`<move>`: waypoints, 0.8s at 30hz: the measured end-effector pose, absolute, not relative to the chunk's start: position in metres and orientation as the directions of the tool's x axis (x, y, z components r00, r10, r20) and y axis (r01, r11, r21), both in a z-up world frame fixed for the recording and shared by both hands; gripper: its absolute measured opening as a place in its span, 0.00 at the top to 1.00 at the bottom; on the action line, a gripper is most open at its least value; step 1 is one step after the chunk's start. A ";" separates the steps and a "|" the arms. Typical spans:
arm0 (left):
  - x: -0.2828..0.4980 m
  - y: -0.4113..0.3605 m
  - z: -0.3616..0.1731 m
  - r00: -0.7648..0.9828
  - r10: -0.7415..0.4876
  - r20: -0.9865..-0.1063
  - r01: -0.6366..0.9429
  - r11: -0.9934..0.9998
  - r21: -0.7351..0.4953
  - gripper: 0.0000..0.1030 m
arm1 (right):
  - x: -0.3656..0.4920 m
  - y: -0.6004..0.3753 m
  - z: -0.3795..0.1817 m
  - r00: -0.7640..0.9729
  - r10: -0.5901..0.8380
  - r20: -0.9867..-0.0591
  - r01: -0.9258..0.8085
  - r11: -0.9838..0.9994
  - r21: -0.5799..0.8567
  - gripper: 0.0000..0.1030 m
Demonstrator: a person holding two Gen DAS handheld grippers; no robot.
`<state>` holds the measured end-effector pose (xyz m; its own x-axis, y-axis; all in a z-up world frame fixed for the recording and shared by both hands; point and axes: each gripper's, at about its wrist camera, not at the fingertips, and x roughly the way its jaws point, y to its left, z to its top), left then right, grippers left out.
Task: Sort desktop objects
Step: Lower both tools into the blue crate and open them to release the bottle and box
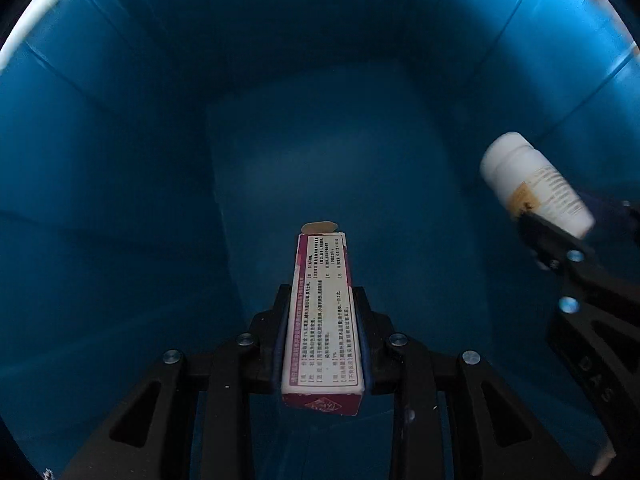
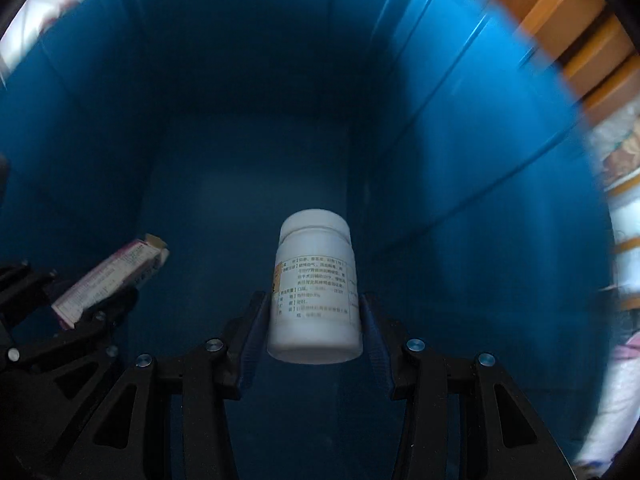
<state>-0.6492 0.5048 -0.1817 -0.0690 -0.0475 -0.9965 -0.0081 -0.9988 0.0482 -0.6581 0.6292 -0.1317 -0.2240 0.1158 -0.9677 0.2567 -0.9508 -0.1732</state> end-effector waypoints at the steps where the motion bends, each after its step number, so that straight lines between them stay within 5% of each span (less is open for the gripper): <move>1: -0.647 0.506 -0.192 -0.041 -0.069 -0.997 -0.013 -0.997 0.070 0.73 | -0.658 0.632 -0.148 -0.176 0.122 -0.977 0.260 -0.951 -0.165 0.56; 9: -0.630 0.510 -0.243 0.086 -0.177 -0.980 -0.050 -0.984 0.174 0.73 | -0.634 0.638 -0.244 0.112 0.241 -0.964 0.331 -0.924 -0.192 0.56; 24: -0.626 0.525 -0.259 0.127 -0.234 -0.964 -0.176 -0.962 0.211 0.73 | -0.622 0.639 -0.245 0.160 0.239 -0.958 0.324 -0.929 -0.178 0.56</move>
